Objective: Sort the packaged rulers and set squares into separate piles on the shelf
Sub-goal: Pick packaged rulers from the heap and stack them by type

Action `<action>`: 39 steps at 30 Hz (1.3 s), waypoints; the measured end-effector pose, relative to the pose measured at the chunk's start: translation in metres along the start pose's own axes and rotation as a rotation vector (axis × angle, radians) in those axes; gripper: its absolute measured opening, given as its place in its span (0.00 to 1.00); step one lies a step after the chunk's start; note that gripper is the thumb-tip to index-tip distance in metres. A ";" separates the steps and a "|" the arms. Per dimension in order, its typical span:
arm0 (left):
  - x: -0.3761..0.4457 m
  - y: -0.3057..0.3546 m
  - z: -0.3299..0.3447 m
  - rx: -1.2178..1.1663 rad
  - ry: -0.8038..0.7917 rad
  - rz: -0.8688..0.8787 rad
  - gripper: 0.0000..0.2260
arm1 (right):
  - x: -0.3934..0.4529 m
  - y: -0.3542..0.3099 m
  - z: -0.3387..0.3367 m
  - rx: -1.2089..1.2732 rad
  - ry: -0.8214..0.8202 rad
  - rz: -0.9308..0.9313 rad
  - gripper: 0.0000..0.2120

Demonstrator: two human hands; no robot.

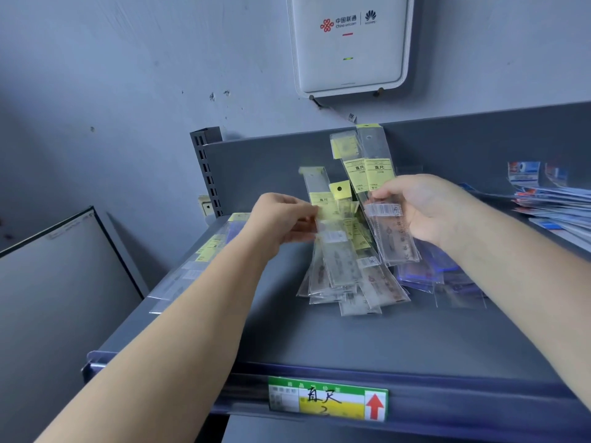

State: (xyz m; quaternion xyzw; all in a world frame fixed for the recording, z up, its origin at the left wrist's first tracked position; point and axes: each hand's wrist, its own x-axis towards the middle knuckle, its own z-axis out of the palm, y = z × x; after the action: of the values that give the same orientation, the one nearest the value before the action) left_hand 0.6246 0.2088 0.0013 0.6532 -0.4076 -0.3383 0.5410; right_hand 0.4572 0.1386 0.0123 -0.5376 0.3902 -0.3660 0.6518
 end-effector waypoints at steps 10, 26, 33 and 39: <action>0.009 -0.017 0.002 0.563 -0.073 0.031 0.11 | -0.008 0.008 0.012 -0.184 -0.083 -0.122 0.08; 0.005 -0.001 -0.016 0.492 -0.015 0.111 0.09 | -0.011 0.019 0.023 -1.159 0.084 -0.332 0.34; -0.009 0.003 -0.098 0.657 0.189 0.236 0.10 | -0.019 0.011 0.068 -1.049 -0.091 -0.432 0.25; -0.019 -0.026 -0.133 0.888 0.140 0.048 0.19 | -0.012 0.023 0.129 -1.008 -0.253 -0.335 0.25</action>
State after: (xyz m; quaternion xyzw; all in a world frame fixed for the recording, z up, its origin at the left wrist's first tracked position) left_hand 0.7383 0.2852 0.0003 0.8337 -0.4908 -0.0730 0.2423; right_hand 0.5695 0.2066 0.0066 -0.8782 0.3447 -0.1648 0.2879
